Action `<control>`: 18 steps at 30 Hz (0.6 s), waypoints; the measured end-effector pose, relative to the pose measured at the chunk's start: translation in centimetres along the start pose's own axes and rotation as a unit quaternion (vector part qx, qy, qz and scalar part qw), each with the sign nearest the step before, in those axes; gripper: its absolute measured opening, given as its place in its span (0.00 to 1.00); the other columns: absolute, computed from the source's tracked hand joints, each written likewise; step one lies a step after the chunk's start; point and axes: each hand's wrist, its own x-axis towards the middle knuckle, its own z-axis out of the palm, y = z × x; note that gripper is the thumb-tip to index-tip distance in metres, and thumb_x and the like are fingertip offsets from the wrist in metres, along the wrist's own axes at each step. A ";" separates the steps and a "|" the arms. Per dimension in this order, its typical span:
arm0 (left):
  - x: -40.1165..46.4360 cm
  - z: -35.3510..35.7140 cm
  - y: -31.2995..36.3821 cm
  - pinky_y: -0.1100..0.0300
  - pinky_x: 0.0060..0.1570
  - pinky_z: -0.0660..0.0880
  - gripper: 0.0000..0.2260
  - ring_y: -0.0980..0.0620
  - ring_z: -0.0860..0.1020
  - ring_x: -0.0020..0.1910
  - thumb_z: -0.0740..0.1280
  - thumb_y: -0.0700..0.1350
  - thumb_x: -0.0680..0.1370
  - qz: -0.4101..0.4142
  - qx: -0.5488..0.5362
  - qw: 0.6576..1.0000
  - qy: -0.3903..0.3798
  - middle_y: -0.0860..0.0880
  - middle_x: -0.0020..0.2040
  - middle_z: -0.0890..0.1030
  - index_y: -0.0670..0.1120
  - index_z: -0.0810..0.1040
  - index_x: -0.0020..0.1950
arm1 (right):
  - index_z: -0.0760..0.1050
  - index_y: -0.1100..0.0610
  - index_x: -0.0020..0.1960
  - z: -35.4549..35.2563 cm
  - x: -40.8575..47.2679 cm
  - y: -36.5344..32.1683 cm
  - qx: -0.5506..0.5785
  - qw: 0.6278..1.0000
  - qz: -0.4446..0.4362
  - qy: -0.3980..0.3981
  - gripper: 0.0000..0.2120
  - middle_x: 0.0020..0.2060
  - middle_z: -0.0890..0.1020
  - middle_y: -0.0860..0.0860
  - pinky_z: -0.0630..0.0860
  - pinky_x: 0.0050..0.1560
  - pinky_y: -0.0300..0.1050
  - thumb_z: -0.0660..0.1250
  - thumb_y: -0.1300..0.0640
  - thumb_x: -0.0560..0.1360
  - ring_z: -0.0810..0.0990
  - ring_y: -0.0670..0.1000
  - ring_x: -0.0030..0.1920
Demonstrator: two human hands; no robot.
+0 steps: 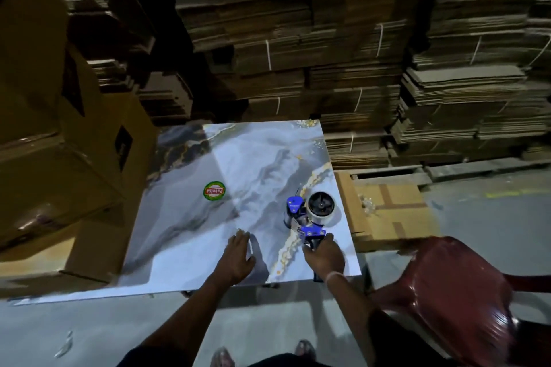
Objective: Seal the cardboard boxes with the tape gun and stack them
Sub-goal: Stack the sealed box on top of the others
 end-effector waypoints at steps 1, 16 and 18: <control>0.6 0.3 0.2 0.50 0.80 0.48 0.40 0.38 0.52 0.83 0.56 0.55 0.74 -0.006 0.008 1.000 -0.003 0.36 0.83 0.54 0.36 0.56 0.82 | 0.69 0.63 0.64 0.3 0.2 0.0 0.017 1.000 0.004 0.000 0.28 0.57 0.82 0.61 0.77 0.55 0.55 0.73 0.45 0.76 0.82 0.64 0.60; 5.3 1.5 1.4 0.35 0.71 0.63 0.34 0.32 0.51 0.80 0.63 0.50 0.80 -0.024 0.071 0.997 -0.022 0.41 0.84 0.50 0.45 0.55 0.84 | 0.72 0.62 0.60 0.8 7.0 -4.2 0.114 0.991 -0.054 0.047 0.16 0.50 0.84 0.62 0.77 0.45 0.53 0.72 0.55 0.78 0.84 0.66 0.52; 5.2 1.7 1.3 0.34 0.75 0.56 0.35 0.35 0.43 0.83 0.64 0.47 0.82 -0.018 0.054 0.998 -0.021 0.43 0.85 0.43 0.45 0.50 0.85 | 0.71 0.63 0.59 0.6 9.5 -6.2 0.123 0.989 -0.055 0.060 0.17 0.49 0.84 0.63 0.78 0.45 0.56 0.72 0.54 0.78 0.84 0.67 0.51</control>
